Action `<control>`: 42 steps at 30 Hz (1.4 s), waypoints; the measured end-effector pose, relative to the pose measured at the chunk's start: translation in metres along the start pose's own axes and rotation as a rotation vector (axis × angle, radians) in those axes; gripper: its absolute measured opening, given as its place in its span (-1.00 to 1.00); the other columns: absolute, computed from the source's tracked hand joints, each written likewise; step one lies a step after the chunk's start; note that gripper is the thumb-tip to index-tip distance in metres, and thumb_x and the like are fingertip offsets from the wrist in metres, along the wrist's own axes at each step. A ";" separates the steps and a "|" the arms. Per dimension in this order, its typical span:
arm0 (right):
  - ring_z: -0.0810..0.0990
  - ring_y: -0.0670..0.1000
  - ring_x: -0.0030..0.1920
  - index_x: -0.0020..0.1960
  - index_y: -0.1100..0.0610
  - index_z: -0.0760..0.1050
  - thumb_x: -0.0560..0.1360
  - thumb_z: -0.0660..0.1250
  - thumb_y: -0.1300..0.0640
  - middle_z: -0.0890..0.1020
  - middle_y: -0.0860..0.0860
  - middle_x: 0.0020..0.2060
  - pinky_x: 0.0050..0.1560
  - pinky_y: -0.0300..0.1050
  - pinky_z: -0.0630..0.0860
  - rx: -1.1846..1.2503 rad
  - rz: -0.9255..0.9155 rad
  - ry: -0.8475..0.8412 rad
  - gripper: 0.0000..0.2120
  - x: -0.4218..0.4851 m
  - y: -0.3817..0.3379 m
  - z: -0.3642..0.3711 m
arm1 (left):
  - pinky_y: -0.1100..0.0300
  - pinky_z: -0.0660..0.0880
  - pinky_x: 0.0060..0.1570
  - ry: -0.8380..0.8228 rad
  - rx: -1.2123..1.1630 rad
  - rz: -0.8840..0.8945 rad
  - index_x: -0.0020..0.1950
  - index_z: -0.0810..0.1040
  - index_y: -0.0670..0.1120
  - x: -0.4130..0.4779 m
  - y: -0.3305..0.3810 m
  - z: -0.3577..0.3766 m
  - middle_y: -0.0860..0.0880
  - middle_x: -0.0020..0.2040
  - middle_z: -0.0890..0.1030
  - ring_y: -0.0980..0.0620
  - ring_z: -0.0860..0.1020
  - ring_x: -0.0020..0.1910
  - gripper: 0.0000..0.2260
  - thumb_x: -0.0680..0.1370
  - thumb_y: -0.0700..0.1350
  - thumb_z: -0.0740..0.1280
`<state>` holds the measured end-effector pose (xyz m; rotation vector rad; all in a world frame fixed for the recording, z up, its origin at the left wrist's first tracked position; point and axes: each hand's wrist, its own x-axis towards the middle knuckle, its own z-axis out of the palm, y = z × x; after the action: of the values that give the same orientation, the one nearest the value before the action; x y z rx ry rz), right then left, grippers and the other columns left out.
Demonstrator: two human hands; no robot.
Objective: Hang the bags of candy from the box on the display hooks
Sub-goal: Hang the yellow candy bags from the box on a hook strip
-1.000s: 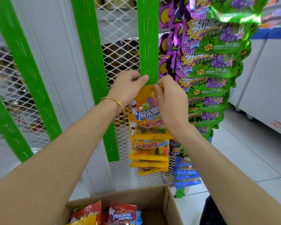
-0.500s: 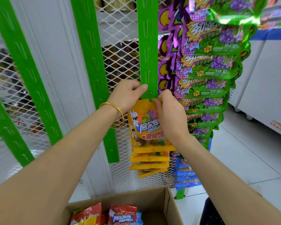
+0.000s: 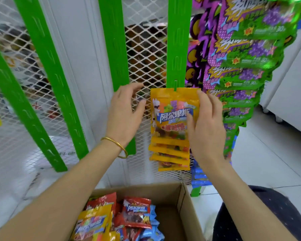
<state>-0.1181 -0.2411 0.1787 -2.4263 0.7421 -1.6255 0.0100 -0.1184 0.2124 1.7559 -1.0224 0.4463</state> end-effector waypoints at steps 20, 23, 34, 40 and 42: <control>0.47 0.07 -0.26 0.07 0.21 0.28 0.47 0.38 0.01 0.42 0.05 -0.31 -0.38 -0.10 0.37 0.246 0.776 -1.446 -0.62 -0.265 -0.100 0.170 | 0.64 0.31 -0.14 -0.302 0.132 -0.618 0.03 0.59 -0.19 -0.145 -0.148 -0.081 -0.03 0.02 0.58 0.13 0.50 -0.05 -0.84 0.51 -0.31 0.27; 0.54 0.14 -0.06 0.22 0.29 0.22 0.43 0.43 0.10 0.43 0.10 -0.12 -0.09 0.01 0.49 0.220 0.899 -1.321 -0.46 -0.272 -0.108 0.180 | 0.65 0.31 -0.17 -0.294 0.122 -0.630 0.03 0.59 -0.18 -0.141 -0.153 -0.080 -0.01 0.02 0.58 0.12 0.50 -0.04 -0.83 0.51 -0.31 0.26; 0.63 0.21 -0.08 -0.08 0.21 0.55 0.48 0.34 0.29 0.65 0.23 -0.08 0.02 0.16 0.57 0.927 0.976 -1.187 -0.96 -0.179 -0.081 0.130 | 0.28 0.31 0.14 -0.573 0.226 -0.617 0.27 0.48 -0.18 -0.136 -0.152 -0.074 -0.10 0.25 0.52 -0.03 0.46 0.23 -0.65 0.50 -0.13 0.36; 0.61 0.09 -0.04 -0.11 0.03 0.49 0.48 0.36 0.22 0.63 0.14 -0.07 0.06 0.10 0.55 0.866 0.694 -0.908 -0.89 -0.111 -0.045 0.072 | 0.41 0.32 -0.28 -0.545 0.096 -0.483 -0.15 0.56 -0.19 -0.101 -0.103 -0.049 -0.02 -0.30 0.52 0.21 0.49 -0.28 -0.92 0.48 -0.18 0.38; 0.56 -0.14 -0.10 -0.03 -0.07 0.39 0.46 0.39 0.23 0.55 -0.05 -0.08 -0.02 -0.20 0.53 0.791 0.545 -0.597 -0.73 -0.089 -0.037 0.049 | 0.43 0.32 -0.33 -0.567 0.043 -0.395 -0.14 0.58 -0.21 -0.078 -0.072 -0.033 0.08 -0.36 0.45 0.32 0.44 -0.40 -0.93 0.48 -0.20 0.38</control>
<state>-0.0889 -0.1753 0.0984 -1.7495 0.4592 -0.7123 0.0291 -0.0458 0.1303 2.1180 -1.0077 -0.2996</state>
